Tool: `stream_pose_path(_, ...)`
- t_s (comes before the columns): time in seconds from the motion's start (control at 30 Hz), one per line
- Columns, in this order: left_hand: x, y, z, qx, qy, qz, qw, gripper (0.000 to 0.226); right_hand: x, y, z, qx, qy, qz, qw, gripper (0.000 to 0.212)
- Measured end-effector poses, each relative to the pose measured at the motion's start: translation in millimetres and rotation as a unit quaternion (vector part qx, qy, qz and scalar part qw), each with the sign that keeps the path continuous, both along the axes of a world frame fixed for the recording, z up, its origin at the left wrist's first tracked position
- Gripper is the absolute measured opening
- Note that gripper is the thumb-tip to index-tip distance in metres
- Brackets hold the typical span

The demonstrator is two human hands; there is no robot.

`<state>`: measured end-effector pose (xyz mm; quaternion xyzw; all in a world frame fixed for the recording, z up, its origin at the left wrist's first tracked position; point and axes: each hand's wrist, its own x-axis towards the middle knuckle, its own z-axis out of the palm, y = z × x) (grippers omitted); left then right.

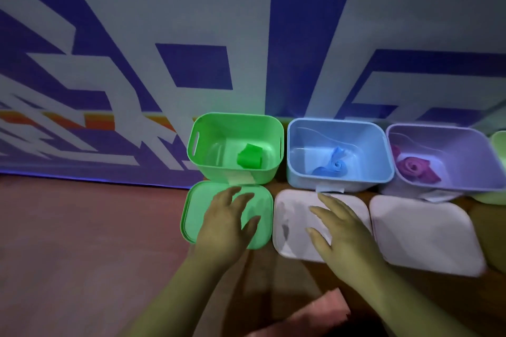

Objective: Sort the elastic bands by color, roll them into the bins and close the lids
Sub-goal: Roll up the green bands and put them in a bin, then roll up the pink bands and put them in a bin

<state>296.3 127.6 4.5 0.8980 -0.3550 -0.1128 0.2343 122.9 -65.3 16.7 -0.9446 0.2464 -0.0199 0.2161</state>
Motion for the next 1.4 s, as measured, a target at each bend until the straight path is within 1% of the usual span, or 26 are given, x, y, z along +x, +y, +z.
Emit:
stream_pose_path(0.07, -34.5, 8.3, -12.2, 0.002, 0.034, -0.017, 0.999, 0.053, -29.6, 3.4, -5.5, 0.004, 0.018, -0.014, 1.0, 0.043)
stream_pose_path(0.2, -92.6, 14.0, -36.6, 0.021, 0.094, -0.079, 0.992, 0.052, -83.8, 6.7, -27.2, 0.017, 0.091, -0.039, 0.995, 0.043)
stream_pose_path(0.27, -113.1, 13.0, -49.6, 0.029, 0.121, -0.109, 0.986, 0.054, -102.7, 9.2, -34.1, 0.041, 0.123, -0.048, 0.99, 0.044)
stream_pose_path(0.37, -137.2, 10.2, -64.1, 0.053, 0.153, -0.113, 0.98, 0.059, -122.0, 14.2, -43.5, 0.095, 0.151, -0.061, 0.982, 0.045)
stream_pose_path(0.5, -158.3, 4.4, -78.3, 0.074, 0.186, -0.136, 0.97, 0.058, -138.4, 19.4, -61.2, 0.134, 0.178, -0.069, 0.972, 0.047)
stream_pose_path(0.57, -163.1, 1.6, -83.8, 0.078, 0.205, -0.128, 0.967, 0.055, -142.2, 21.9, -71.9, 0.169, 0.181, -0.09, 0.965, 0.044)
stream_pose_path(0.63, -166.9, -1.1, -87.7, 0.089, 0.221, -0.117, 0.964, 0.054, -143.1, 23.4, -79.4, 0.201, 0.172, -0.125, 0.956, 0.037)
stream_pose_path(0.73, -170.5, -3.7, -90.8, 0.095, 0.241, -0.102, 0.961, 0.053, -140.3, 22.9, -86.5, 0.224, 0.168, -0.172, 0.944, 0.037)
stream_pose_path(0.77, -171.2, -4.8, -91.8, 0.098, 0.241, -0.104, 0.96, 0.053, -138.0, 22.5, -88.4, 0.226, 0.167, -0.18, 0.943, 0.035)
stream_pose_path(0.83, -173.2, -7.0, -93.2, 0.101, 0.252, -0.102, 0.957, 0.053, -134.9, 22.8, -92.7, 0.213, 0.164, -0.181, 0.946, 0.024)
stream_pose_path(0.93, -176.0, -10.1, -91.8, 0.081, 0.273, -0.074, 0.956, 0.041, -133.4, 23.4, -95.6, 0.21, 0.156, -0.192, 0.946, 0.005)
stream_pose_path(0.97, -176.6, -10.5, -90.8, 0.065, 0.283, -0.059, 0.955, 0.034, -133.9, 23.4, -95.6, 0.221, 0.143, -0.2, 0.944, 0.005)
stream_pose_path(1.03, -176.6, -9.6, -87.1, 0.018, 0.297, -0.026, 0.954, 0.023, -135.2, 24.0, -94.1, 0.249, 0.103, -0.209, 0.94, 0.016)
stream_pose_path(1.07, -176.2, -10.4, -83.2, -0.003, 0.297, -0.013, 0.955, 0.021, -135.3, 24.2, -91.2, 0.262, 0.082, -0.206, 0.939, 0.017)
stream_pose_path(1.17, -172.7, -17.0, -64.1, -0.071, 0.304, -0.016, 0.95, 0.032, -133.2, 25.7, -71.9, 0.303, 0.024, -0.182, 0.935, 0.014)
stream_pose_path(1.23, -170.9, -20.8, -49.4, -0.107, 0.311, -0.034, 0.944, 0.035, -130.2, 28.8, -53.4, 0.336, -0.015, -0.164, 0.927, 0.019)
stream_pose_path(1.3, -168.5, -21.6, -41.1, -0.109, 0.32, -0.051, 0.94, 0.033, -126.4, 33.6, -38.2, 0.363, -0.044, -0.156, 0.918, 0.023)
stream_pose_path(1.4, -164.5, -15.6, -38.8, -0.09, 0.325, -0.048, 0.94, 0.02, -121.6, 40.5, -29.3, 0.39, -0.061, -0.17, 0.903, 0.023)
